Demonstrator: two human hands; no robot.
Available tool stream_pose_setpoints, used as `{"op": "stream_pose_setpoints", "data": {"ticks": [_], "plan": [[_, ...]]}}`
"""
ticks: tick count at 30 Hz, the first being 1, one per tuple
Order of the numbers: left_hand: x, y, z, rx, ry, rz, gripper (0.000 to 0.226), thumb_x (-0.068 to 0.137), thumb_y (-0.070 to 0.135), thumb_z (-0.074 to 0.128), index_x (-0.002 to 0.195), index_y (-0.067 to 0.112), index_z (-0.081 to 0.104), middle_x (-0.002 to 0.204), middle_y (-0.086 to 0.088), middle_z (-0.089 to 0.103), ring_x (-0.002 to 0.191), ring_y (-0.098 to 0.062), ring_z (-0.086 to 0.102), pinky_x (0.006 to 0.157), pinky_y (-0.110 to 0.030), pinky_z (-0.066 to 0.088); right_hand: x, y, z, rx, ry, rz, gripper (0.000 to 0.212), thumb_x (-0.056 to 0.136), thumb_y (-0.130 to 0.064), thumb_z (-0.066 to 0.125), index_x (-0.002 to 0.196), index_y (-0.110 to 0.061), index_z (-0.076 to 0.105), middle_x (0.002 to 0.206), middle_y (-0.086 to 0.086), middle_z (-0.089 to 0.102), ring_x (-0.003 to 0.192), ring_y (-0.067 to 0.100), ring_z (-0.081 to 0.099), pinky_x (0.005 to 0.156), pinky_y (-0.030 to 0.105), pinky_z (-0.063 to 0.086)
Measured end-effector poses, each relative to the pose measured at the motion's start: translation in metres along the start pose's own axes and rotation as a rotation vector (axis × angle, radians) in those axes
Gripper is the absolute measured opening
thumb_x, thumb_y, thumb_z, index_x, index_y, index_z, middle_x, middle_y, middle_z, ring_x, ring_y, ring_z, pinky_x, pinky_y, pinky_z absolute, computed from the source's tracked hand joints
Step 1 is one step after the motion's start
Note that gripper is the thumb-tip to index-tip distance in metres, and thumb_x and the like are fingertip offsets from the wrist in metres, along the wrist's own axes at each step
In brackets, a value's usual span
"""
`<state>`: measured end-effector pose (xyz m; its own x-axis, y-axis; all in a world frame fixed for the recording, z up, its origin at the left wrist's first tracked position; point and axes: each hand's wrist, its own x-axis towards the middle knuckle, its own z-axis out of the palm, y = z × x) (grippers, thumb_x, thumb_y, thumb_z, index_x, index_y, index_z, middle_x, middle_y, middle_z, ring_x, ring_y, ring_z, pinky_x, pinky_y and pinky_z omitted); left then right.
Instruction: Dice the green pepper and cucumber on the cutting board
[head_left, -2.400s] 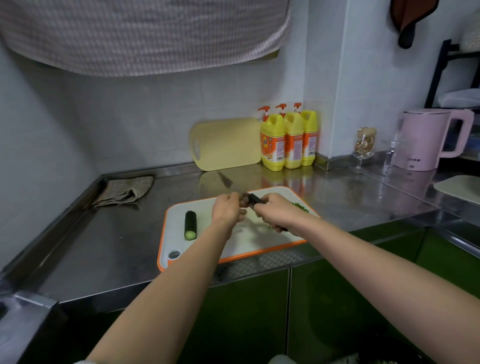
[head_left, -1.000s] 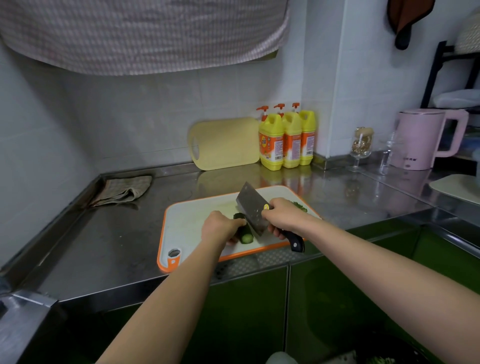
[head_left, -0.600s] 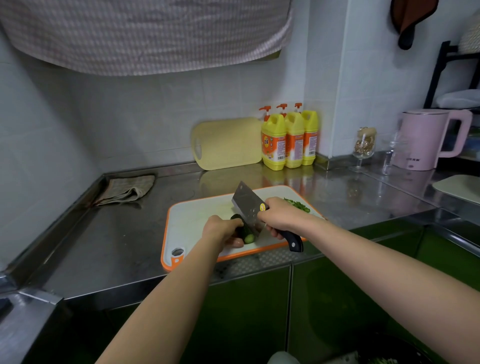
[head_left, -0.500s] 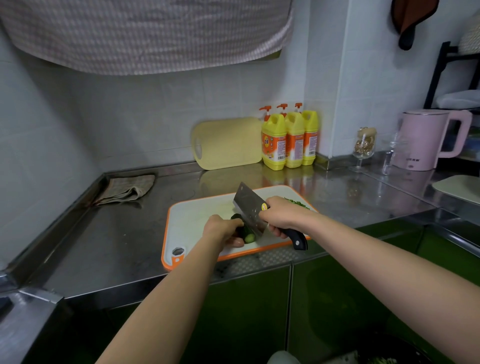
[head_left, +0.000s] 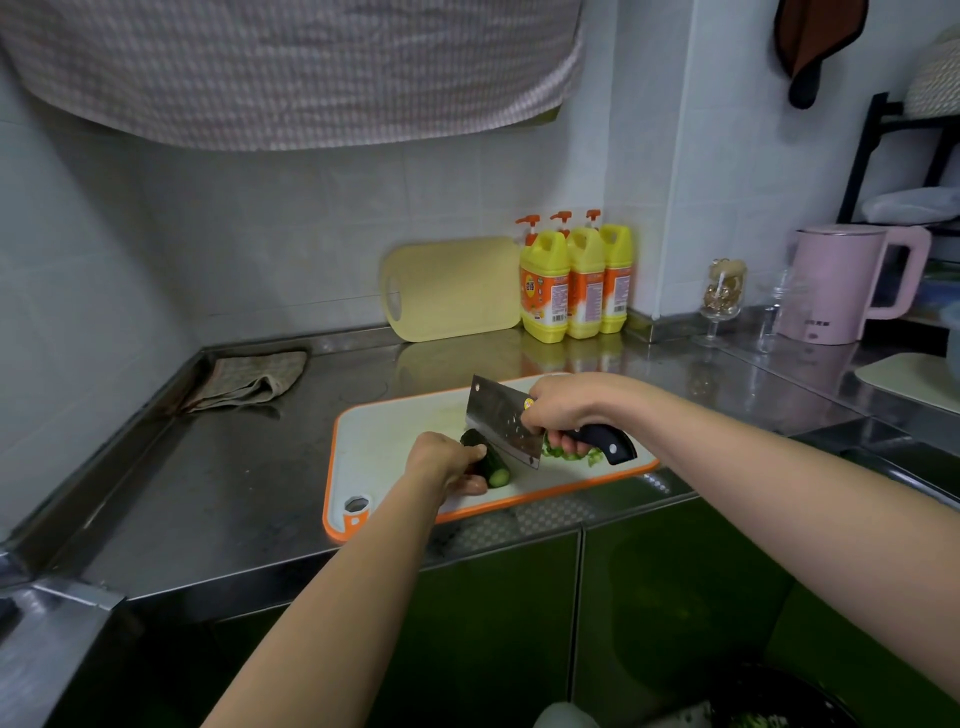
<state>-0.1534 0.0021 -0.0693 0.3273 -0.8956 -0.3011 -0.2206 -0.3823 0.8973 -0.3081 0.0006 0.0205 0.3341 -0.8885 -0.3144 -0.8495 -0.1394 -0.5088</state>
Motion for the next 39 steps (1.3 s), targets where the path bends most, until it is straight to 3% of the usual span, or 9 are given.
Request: {"op": "stream_pose_setpoints", "data": {"ticks": [6,9,13,15,18,20,27,35,39], "plan": [[-0.001,-0.001,0.001,-0.017,0.013,0.018,0.018,0.089,0.01,0.068,0.092,-0.005,0.058,0.067,-0.018,0.062,0.035,-0.02,0.06,0.042,-0.026,0.055,0.0,-0.004,-0.01,-0.067,-0.04,0.005,0.011,0.091,-0.006,0.042,0.083,-0.003,0.048,0.05,0.004,0.047,0.033,0.012,0.041,0.037,0.017,0.036],[0.0,-0.001,0.001,-0.034,0.023,0.019,0.017,0.088,0.01,0.068,0.086,-0.003,0.058,0.065,-0.017,0.062,0.035,-0.019,0.059,0.047,-0.028,0.057,-0.001,-0.005,-0.013,-0.102,-0.053,0.01,0.012,0.092,-0.007,0.043,0.082,-0.004,0.048,0.051,0.003,0.046,0.032,0.012,0.041,0.037,0.017,0.036],[0.001,-0.003,0.0,-0.068,0.03,0.027,0.017,0.088,0.005,0.069,0.08,-0.002,0.056,0.066,-0.019,0.06,0.031,-0.018,0.057,0.041,-0.027,0.054,0.002,-0.008,-0.012,-0.1,-0.06,0.032,0.013,0.092,-0.008,0.042,0.081,-0.005,0.046,0.05,0.003,0.044,0.033,0.012,0.039,0.037,0.019,0.035],[0.003,-0.004,0.001,-0.069,0.039,0.028,0.016,0.086,0.005,0.07,0.081,-0.002,0.057,0.064,-0.018,0.06,0.032,-0.018,0.057,0.047,-0.03,0.058,0.005,-0.011,-0.01,-0.107,-0.075,0.048,0.016,0.092,-0.008,0.041,0.077,-0.005,0.045,0.048,0.002,0.043,0.032,0.011,0.038,0.036,0.018,0.034],[0.007,-0.006,0.002,-0.074,0.057,0.02,0.018,0.084,0.007,0.073,0.089,-0.005,0.061,0.056,-0.015,0.062,0.035,-0.019,0.058,0.072,-0.04,0.061,0.007,-0.014,-0.005,-0.129,-0.113,0.07,0.02,0.093,-0.01,0.04,0.074,-0.007,0.045,0.041,0.001,0.044,0.029,0.011,0.038,0.036,0.016,0.033],[0.01,-0.007,0.002,-0.079,0.062,0.008,0.02,0.084,0.009,0.074,0.091,-0.006,0.063,0.047,-0.012,0.06,0.037,-0.02,0.059,0.078,-0.042,0.06,0.007,-0.016,-0.002,-0.147,-0.134,0.072,0.019,0.094,-0.009,0.04,0.076,-0.006,0.045,0.039,0.0,0.043,0.029,0.011,0.038,0.036,0.016,0.033],[0.011,-0.007,0.002,-0.086,0.074,-0.004,0.026,0.081,0.01,0.077,0.095,-0.009,0.066,0.058,-0.015,0.064,0.047,-0.024,0.063,0.076,-0.044,0.06,0.008,-0.016,0.003,-0.175,-0.116,0.044,0.01,0.093,-0.007,0.038,0.088,-0.003,0.046,0.055,0.006,0.047,0.037,0.014,0.04,0.041,0.022,0.035],[0.013,-0.008,0.002,-0.079,0.085,-0.021,0.023,0.081,0.014,0.078,0.086,-0.004,0.065,0.055,-0.013,0.065,0.049,-0.024,0.064,0.077,-0.042,0.06,0.001,-0.016,0.018,-0.182,-0.051,-0.021,0.011,0.096,-0.006,0.035,0.092,-0.002,0.044,0.062,0.009,0.047,0.042,0.014,0.039,0.037,0.016,0.034],[0.013,-0.009,0.003,-0.081,0.084,-0.037,0.024,0.081,0.015,0.078,0.075,0.0,0.059,0.06,-0.015,0.066,0.056,-0.026,0.066,0.077,-0.041,0.06,0.009,-0.011,0.04,-0.19,0.024,-0.073,0.019,0.093,-0.003,0.038,0.079,-0.002,0.05,0.059,0.011,0.053,0.041,0.019,0.048,0.039,0.021,0.04]]}}
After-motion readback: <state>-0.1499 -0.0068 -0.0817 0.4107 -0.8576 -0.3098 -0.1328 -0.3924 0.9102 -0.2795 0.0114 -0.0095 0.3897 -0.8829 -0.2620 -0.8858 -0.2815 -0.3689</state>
